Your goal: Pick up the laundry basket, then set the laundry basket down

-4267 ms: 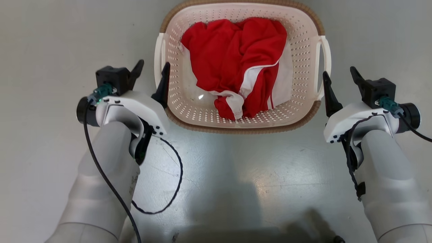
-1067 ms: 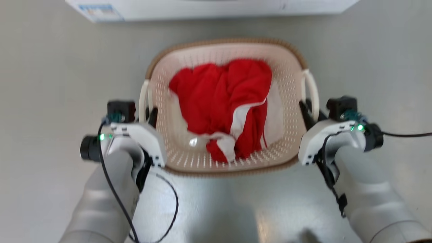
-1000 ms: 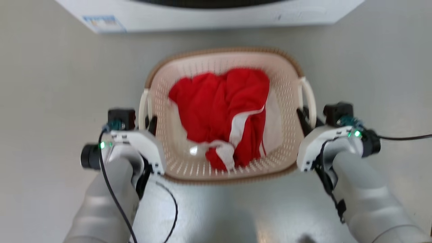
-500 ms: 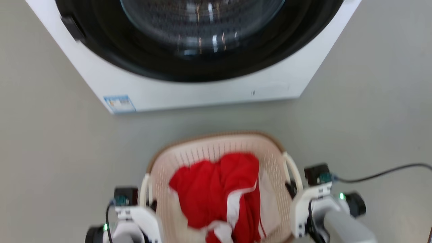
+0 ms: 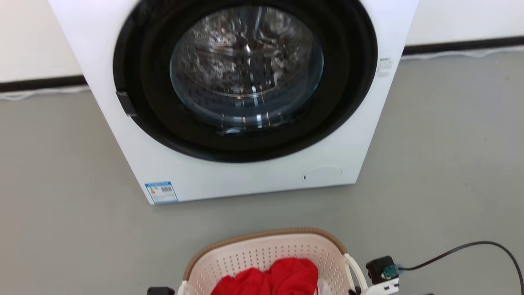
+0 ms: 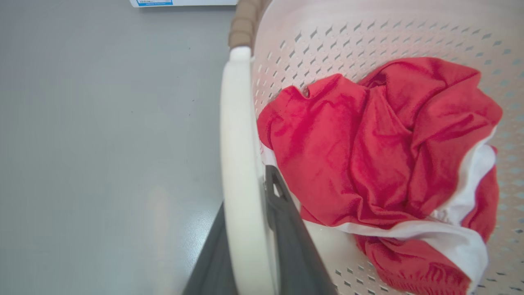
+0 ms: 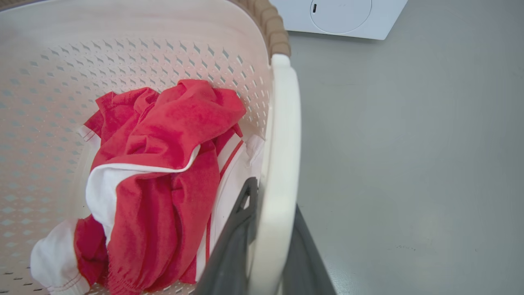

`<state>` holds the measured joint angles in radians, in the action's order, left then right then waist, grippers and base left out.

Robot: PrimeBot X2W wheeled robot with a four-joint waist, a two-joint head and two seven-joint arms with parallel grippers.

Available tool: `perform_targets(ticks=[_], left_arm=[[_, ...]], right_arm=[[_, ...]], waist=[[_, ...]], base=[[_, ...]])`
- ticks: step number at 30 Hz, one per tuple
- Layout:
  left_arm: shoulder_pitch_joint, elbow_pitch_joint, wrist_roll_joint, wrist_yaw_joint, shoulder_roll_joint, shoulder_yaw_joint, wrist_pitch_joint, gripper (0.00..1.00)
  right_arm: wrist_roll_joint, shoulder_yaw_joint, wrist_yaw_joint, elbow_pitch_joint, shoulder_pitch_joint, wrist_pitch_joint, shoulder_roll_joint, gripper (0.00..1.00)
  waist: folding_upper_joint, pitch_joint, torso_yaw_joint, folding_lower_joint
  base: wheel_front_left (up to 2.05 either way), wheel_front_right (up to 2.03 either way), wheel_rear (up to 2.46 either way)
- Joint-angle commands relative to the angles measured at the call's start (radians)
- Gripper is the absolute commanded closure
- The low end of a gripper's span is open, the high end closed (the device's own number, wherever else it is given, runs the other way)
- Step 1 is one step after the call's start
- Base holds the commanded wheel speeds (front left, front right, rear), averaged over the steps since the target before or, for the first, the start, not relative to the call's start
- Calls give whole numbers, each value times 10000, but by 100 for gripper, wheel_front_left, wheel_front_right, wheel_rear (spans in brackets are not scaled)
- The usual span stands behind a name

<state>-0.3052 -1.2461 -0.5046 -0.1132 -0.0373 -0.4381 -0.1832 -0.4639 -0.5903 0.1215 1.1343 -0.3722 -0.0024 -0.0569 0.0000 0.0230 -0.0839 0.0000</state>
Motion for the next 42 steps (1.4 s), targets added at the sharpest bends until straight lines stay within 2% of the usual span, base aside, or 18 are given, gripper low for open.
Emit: perform_targets(ticks=[1,15,42], left_arm=[[-51,359,-55,-30,-131,-21,-9,100],[194,741,-1050,456,-130,-1229,127,100],[-185,478,-2099,550,-130,-2294,-109,100]], right_arm=[[-27,-326,92,-269,25,53,66,100],[-331,-672,92,-398,230,171,66,100],[-690,-912,92,-223,-27,93,66,100]], waist=[[0,-249,88,0],[0,-595,203,0],[0,-479,-59,0]], base=[[0,0,0],[0,0,0],[0,0,0]])
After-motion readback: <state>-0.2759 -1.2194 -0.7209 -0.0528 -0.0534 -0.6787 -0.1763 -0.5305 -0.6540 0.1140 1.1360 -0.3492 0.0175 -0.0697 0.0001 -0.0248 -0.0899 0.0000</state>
